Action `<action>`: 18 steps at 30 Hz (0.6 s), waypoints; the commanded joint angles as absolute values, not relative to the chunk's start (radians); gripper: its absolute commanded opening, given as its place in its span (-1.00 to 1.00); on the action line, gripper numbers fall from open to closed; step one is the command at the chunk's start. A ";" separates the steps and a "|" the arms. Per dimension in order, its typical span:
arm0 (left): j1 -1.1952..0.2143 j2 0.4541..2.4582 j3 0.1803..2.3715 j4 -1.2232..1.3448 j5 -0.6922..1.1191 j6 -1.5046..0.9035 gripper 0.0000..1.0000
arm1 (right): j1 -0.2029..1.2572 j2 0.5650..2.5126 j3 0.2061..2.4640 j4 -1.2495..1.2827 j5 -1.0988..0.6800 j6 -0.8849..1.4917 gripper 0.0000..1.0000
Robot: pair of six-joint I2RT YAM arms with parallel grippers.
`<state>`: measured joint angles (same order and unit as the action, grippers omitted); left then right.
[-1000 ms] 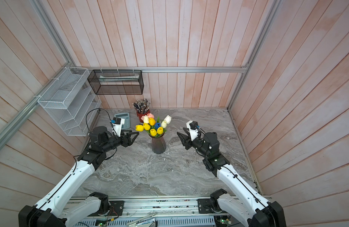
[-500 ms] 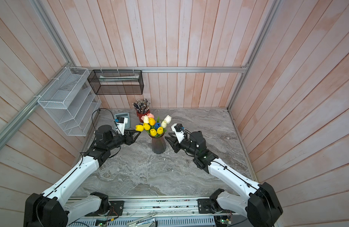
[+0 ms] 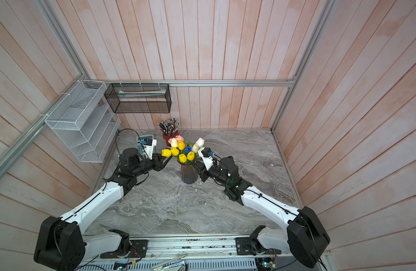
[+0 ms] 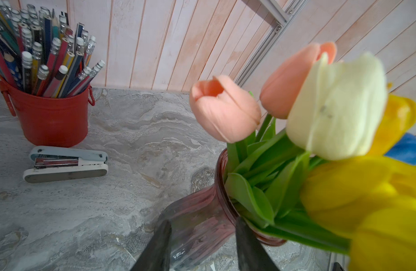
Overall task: Pick out yellow flowers from the vase
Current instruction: Pick up the flower from the vase.
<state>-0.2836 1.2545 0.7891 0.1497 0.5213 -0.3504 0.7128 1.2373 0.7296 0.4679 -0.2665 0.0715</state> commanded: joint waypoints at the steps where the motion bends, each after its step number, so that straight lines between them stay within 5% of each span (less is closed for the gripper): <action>1: -0.291 1.271 0.785 0.188 0.540 -0.361 -0.10 | 0.721 1.257 0.763 0.526 -0.243 0.073 -0.49; 18: -0.297 1.337 0.798 0.224 0.554 -0.367 -0.10 | 0.765 1.323 0.796 0.581 -0.188 0.037 -0.55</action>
<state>-0.2913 1.3197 0.7891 0.1989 0.5270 -0.3637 0.7574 1.3113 0.7689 0.5438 -0.2195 0.0517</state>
